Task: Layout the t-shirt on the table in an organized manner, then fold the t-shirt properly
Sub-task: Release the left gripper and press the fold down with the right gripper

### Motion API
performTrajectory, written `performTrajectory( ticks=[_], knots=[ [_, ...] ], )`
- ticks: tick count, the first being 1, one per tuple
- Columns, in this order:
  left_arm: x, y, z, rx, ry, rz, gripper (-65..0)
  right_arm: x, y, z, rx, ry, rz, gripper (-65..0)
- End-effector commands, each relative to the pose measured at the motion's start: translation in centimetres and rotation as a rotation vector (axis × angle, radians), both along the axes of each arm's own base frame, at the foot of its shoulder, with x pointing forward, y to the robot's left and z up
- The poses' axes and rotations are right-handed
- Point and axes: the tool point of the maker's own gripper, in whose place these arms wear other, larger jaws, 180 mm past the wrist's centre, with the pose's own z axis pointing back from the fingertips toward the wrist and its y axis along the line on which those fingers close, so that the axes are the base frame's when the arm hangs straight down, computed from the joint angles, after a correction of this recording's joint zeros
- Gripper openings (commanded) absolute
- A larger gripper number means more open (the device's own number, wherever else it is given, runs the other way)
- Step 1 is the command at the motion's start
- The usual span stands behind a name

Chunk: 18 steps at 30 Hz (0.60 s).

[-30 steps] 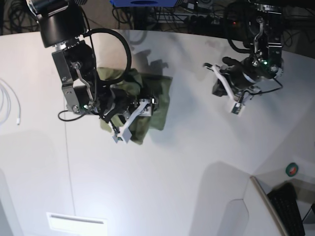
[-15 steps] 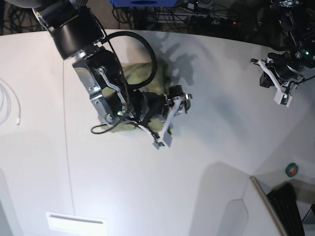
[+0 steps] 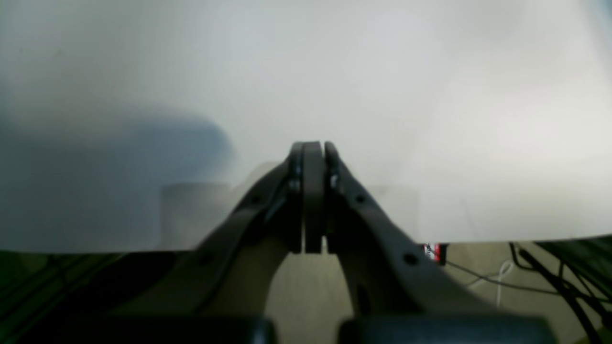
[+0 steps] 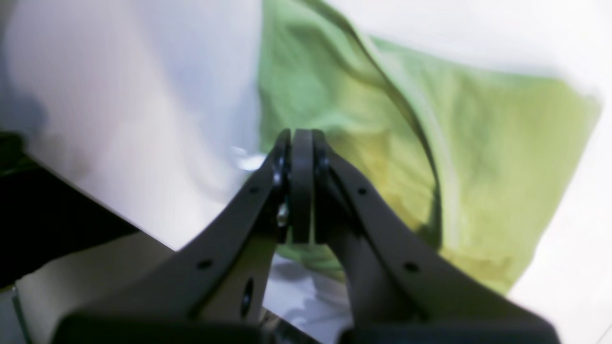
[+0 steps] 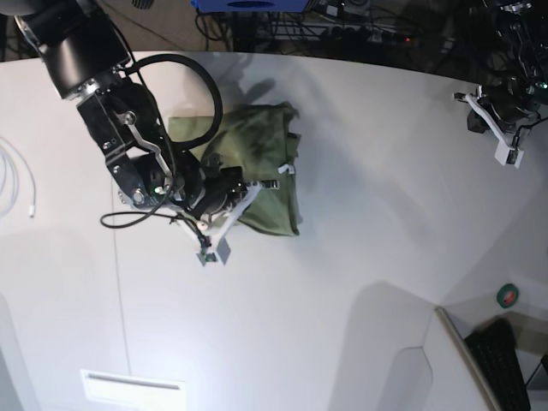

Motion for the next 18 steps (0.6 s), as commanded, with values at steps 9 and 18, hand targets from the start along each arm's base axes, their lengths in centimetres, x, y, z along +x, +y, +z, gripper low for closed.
performTrajectory(
  ticks=[9, 18],
  knots=[
    [0.5, -0.4, 0.4, -0.02, -0.067, -0.003, -65.0, 0.1, 3.8, -4.0, -0.115, -0.003, 0.154, -65.0],
    [0.5, -2.6, -0.5, -0.077, -0.077, 0.017, -65.0, 2.2, 3.7, -0.3, -0.107, -0.059, 0.084, -65.0]
  ],
)
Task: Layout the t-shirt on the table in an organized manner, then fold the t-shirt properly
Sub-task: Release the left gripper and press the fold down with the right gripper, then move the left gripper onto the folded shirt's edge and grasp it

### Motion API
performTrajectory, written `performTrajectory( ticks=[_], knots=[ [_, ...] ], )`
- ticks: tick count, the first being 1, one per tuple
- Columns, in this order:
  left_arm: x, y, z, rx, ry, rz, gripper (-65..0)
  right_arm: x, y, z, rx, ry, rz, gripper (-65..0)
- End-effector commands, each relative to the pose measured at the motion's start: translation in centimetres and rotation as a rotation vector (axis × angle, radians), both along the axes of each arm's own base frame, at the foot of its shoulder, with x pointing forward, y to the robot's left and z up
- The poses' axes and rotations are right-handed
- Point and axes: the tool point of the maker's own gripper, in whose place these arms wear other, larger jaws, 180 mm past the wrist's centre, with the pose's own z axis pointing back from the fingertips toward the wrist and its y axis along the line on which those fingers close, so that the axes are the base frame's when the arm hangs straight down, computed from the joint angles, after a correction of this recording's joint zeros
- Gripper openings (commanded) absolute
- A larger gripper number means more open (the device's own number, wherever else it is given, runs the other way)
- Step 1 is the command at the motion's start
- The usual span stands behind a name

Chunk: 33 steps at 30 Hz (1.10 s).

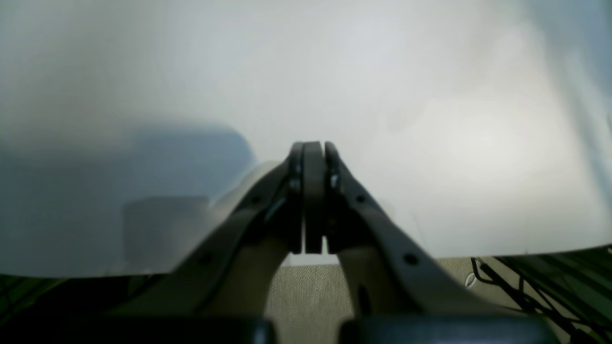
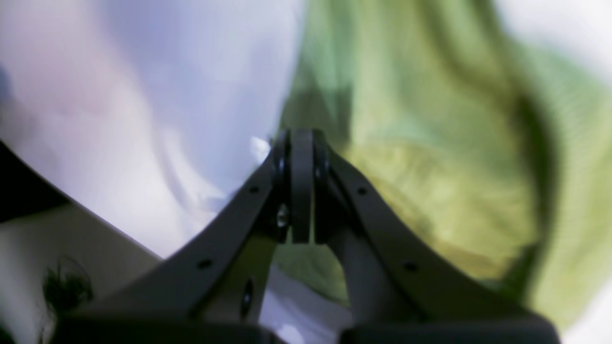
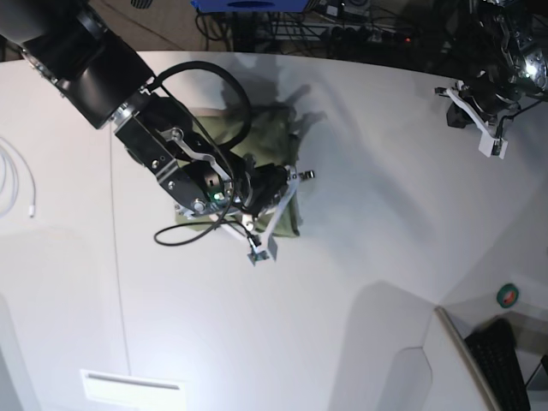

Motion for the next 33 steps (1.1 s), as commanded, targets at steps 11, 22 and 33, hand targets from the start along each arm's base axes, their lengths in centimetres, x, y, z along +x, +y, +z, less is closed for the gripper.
performTrajectory(
  ticks=[11, 22, 33],
  knots=[
    [0.8, 0.5, 1.0, 0.012, -0.042, -0.008, -65.0, 4.1, -8.8, 1.6, -0.139, -0.082, -0.208, -65.0],
    [1.0, 0.5, 1.1, 0.011, -0.046, -0.007, -65.0, 5.5, -13.1, -1.8, -0.209, -0.059, -0.285, -65.0],
    [1.0, -0.1, 0.9, 0.004, -0.042, -0.019, -65.0, 4.9, -13.3, -2.8, -0.226, -0.024, -0.292, -65.0]
  ],
)
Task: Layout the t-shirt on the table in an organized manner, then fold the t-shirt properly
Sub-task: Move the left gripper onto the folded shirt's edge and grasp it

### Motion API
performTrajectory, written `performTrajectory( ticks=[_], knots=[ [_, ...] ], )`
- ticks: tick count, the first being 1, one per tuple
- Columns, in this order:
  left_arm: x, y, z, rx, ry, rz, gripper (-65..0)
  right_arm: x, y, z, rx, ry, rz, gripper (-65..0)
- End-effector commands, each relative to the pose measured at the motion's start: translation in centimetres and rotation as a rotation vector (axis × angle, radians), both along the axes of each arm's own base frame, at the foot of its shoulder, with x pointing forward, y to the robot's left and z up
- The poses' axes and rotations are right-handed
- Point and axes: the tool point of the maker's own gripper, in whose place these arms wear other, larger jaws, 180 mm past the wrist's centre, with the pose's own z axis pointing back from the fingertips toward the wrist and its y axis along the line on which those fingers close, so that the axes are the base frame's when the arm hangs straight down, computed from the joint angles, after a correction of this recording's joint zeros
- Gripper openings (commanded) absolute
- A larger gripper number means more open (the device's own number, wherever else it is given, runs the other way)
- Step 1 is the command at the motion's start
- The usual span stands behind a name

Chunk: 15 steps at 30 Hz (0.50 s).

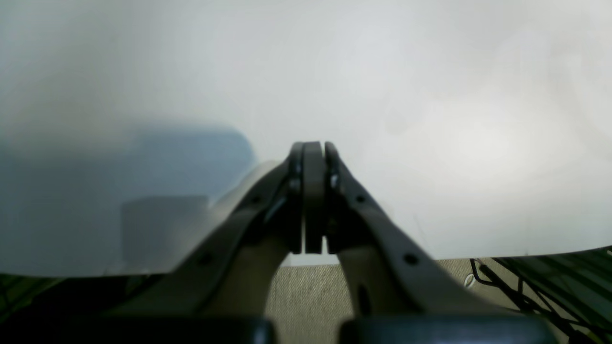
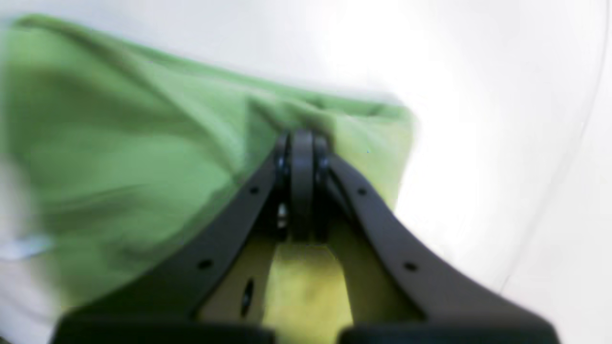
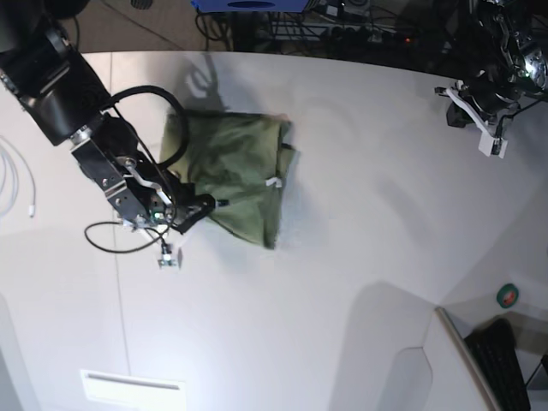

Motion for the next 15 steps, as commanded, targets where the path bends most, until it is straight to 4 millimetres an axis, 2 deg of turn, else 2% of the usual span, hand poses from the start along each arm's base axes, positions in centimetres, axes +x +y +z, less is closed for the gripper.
performTrajectory(
  ticks=[1, 3, 5, 7, 10, 12, 13, 15],
  knots=[
    [1.1, -0.6, 0.8, -0.002, -0.04, -0.035, -65.0, 2.3, 0.3, 2.3, 0.017, -0.079, 0.001, -65.0],
    [2.1, -2.3, 1.3, -0.002, -0.059, -0.098, -65.0, 2.6, 0.7, 4.8, 0.048, -0.13, 0.035, -65.0],
    [3.4, -4.6, 2.4, 0.002, -0.093, -0.179, -65.0, 2.6, 0.4, 7.6, 0.094, -0.187, 0.035, -65.0],
    [4.5, -7.7, 3.4, -0.02, -0.139, -0.245, -65.0, 2.3, -0.8, 9.7, 0.145, -0.221, -0.021, -65.0],
    [7.0, -12.1, 5.0, -0.065, -0.207, -0.308, -65.0, 1.9, -3.8, 11.1, 0.185, -0.249, -0.136, -65.0],
    [8.4, -14.7, 5.5, -0.09, -0.207, -0.347, -65.0, 1.4, -5.8, 11.0, 0.184, -0.252, -0.201, -65.0],
    [9.2, -16.2, 5.7, -0.105, -0.206, -0.376, -56.6, 1.2, -7.3, 10.9, 0.167, -0.253, -0.226, -65.0],
    [10.7, -19.9, 6.1, -0.147, -0.215, -0.445, -32.6, 0.8, -9.4, 10.7, 0.131, -0.252, -0.25, -65.0]
  ],
)
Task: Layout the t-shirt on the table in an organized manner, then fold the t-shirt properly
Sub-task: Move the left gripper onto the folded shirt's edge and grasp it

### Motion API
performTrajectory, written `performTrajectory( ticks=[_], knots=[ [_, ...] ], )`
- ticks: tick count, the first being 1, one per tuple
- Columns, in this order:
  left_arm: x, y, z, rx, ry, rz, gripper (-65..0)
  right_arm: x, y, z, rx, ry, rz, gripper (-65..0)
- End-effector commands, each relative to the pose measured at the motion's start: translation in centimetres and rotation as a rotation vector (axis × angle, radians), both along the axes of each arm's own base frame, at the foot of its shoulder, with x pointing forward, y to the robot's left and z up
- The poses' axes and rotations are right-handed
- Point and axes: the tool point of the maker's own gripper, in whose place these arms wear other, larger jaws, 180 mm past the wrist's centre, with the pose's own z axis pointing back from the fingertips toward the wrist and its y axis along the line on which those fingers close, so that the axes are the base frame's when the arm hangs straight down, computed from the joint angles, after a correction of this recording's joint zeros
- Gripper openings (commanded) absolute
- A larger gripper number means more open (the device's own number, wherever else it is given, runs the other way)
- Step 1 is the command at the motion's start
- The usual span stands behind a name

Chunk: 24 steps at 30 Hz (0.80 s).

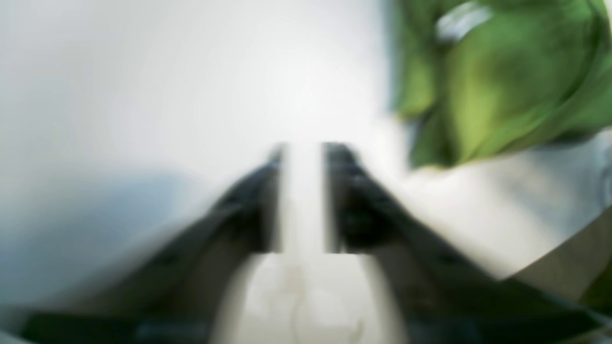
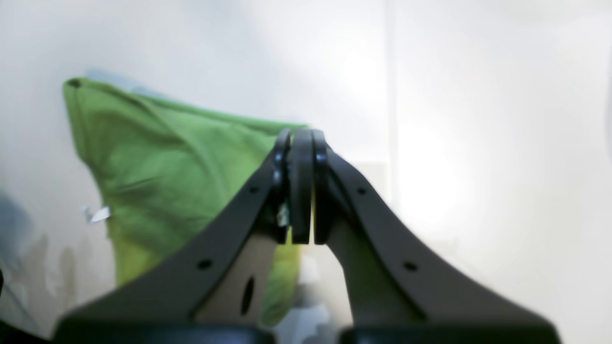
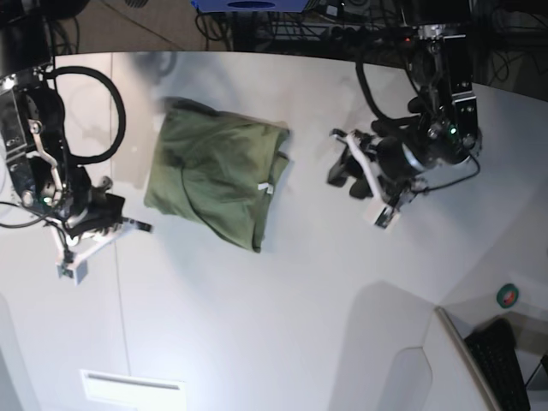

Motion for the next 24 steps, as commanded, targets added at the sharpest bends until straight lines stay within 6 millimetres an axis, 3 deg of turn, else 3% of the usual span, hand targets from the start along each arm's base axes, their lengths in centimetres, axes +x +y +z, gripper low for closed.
performTrajectory(
  ticks=[1, 3, 4, 8, 13, 21, 22, 24],
  knots=[
    [1.3, -1.9, 1.1, -0.032, -0.044, -0.042, -21.7, 1.0, -1.3, 1.5, -0.03, -0.055, -0.006, -65.0],
    [2.3, -4.7, 1.0, -0.057, -0.039, -0.113, -4.1, 0.5, -2.2, 1.4, -0.055, -0.048, -0.002, -65.0],
    [2.7, -6.2, 0.7, -0.07, -0.026, -0.15, 0.0, 0.2, -2.5, 1.3, -0.063, -0.044, 0.0, -65.0],
    [3.6, -10.2, -1.7, -0.115, 0.075, -0.22, 0.0, -0.9, -2.8, 1.2, -0.078, -0.034, 0.014, -65.0],
    [4.2, -12.4, -3.7, -0.205, 0.137, -0.203, 0.0, -1.7, -2.4, 1.5, -0.07, -0.042, 0.022, -65.0],
    [2.7, -12.5, -6.8, -0.224, 0.245, -0.185, 0.0, -1.9, -5.9, 3.4, -0.065, -0.097, -0.098, -65.0],
    [2.6, -12.4, -7.0, -0.225, 0.251, -0.182, -2.8, -1.9, -6.2, 3.5, -0.066, -0.1, -0.107, -65.0],
    [2.8, -12.4, -6.9, -0.224, 0.25, -0.183, -19.1, -2.2, -6.8, 3.5, -0.07, -0.097, -0.121, -65.0]
  ],
)
